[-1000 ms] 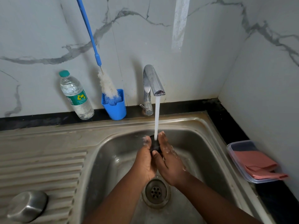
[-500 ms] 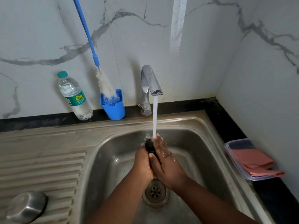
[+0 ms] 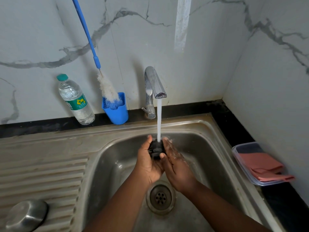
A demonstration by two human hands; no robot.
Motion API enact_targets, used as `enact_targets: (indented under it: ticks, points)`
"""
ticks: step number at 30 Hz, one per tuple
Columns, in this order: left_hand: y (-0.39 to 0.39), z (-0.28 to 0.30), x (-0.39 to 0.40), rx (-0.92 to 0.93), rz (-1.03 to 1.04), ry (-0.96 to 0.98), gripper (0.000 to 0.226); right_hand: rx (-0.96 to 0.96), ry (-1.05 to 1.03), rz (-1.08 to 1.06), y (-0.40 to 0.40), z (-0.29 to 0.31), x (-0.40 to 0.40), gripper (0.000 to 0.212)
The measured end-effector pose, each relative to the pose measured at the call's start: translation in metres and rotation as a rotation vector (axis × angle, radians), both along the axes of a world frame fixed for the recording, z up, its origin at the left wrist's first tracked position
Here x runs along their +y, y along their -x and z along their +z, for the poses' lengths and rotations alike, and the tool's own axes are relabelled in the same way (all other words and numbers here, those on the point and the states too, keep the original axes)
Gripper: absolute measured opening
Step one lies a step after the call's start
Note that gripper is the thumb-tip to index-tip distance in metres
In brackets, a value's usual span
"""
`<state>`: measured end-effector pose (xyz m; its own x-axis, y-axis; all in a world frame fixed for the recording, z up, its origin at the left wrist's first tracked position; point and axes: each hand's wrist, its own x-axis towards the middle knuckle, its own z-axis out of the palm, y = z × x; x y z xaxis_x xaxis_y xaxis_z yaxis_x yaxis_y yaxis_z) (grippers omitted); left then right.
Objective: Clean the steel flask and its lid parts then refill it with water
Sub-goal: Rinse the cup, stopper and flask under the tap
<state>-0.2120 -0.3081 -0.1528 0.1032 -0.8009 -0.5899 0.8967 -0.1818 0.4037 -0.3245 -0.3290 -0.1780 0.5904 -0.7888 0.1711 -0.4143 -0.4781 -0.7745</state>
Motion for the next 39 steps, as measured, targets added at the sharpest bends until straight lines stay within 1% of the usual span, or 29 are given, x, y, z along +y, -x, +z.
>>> enact_targets:
  ticks: [2, 5, 7, 9, 11, 13, 15, 17, 20, 22, 23, 26, 28, 29, 31, 33, 34, 35, 37, 38, 39]
  points:
    - [-0.002, -0.004, -0.001, 0.042, 0.024, 0.022, 0.058, -0.033, -0.078, -0.027, 0.003, 0.000, -0.002, 0.060]
    - [-0.005, -0.007, 0.001, 0.018, -0.005, 0.054, 0.042, -0.155, -0.223, -0.079, 0.004, 0.004, -0.005, 0.041]
    - [-0.007, -0.010, 0.002, -0.010, -0.016, 0.047, 0.036, -0.240, -0.344, -0.085, 0.003, 0.006, -0.008, 0.042]
    - [-0.007, -0.013, 0.001, -0.043, 0.001, 0.025, 0.035, -0.263, -0.444, -0.065, 0.002, 0.007, -0.012, 0.048]
    - [-0.007, -0.014, 0.000, -0.073, 0.024, -0.011, 0.036, -0.261, -0.481, -0.074, 0.001, 0.007, -0.015, 0.051]
    - [-0.007, -0.013, -0.003, -0.101, 0.024, -0.062, 0.038, -0.250, -0.485, -0.109, 0.001, 0.009, -0.015, 0.046]
    - [-0.006, -0.010, -0.006, -0.129, 0.018, -0.098, 0.032, -0.179, -0.429, -0.161, 0.003, 0.013, -0.013, 0.040]
    - [-0.005, -0.008, -0.009, -0.130, 0.025, -0.113, 0.029, -0.025, -0.315, -0.168, 0.006, 0.016, -0.010, 0.044]
    - [-0.001, -0.009, -0.014, -0.124, 0.053, -0.091, 0.037, 0.288, -0.060, -0.004, 0.002, 0.019, -0.005, 0.063]
    - [0.002, -0.008, -0.014, -0.133, 0.044, -0.090, 0.043, 0.410, 0.061, 0.062, -0.001, 0.019, -0.003, 0.083]
    - [0.002, -0.006, -0.013, -0.131, 0.044, -0.096, 0.044, 0.456, 0.121, 0.089, -0.001, 0.018, -0.004, 0.084]
    - [-0.002, -0.006, -0.010, -0.146, 0.096, -0.134, 0.042, 0.507, 0.280, 0.145, 0.004, 0.009, -0.003, 0.073]
    - [-0.004, -0.007, -0.008, -0.143, 0.128, -0.153, 0.039, 0.487, 0.363, 0.124, 0.010, 0.002, -0.002, 0.063]
    - [-0.005, -0.008, -0.006, -0.128, 0.143, -0.158, 0.038, 0.482, 0.373, 0.116, 0.013, 0.000, -0.002, 0.062]
    - [-0.005, -0.011, -0.004, -0.116, 0.131, -0.153, 0.037, 0.466, 0.299, 0.118, 0.016, 0.000, -0.003, 0.068]
    - [0.000, -0.011, -0.001, -0.128, 0.102, -0.153, 0.034, 0.389, 0.131, 0.084, 0.015, 0.004, -0.005, 0.076]
    - [0.005, -0.011, 0.001, -0.126, 0.091, -0.151, 0.032, 0.316, 0.030, 0.029, 0.013, 0.006, -0.006, 0.072]
    - [0.009, -0.011, 0.003, -0.121, 0.081, -0.142, 0.032, 0.229, -0.080, -0.042, 0.010, 0.009, -0.007, 0.062]
    - [0.016, -0.010, 0.005, -0.101, 0.082, -0.137, 0.036, 0.017, -0.347, -0.153, 0.006, 0.018, -0.011, 0.037]
    - [0.017, -0.008, 0.006, -0.088, 0.093, -0.126, 0.035, -0.096, -0.484, -0.173, 0.006, 0.019, -0.014, 0.026]
    - [0.017, -0.006, 0.006, -0.082, 0.101, -0.108, 0.032, -0.187, -0.588, -0.169, 0.007, 0.020, -0.017, 0.024]
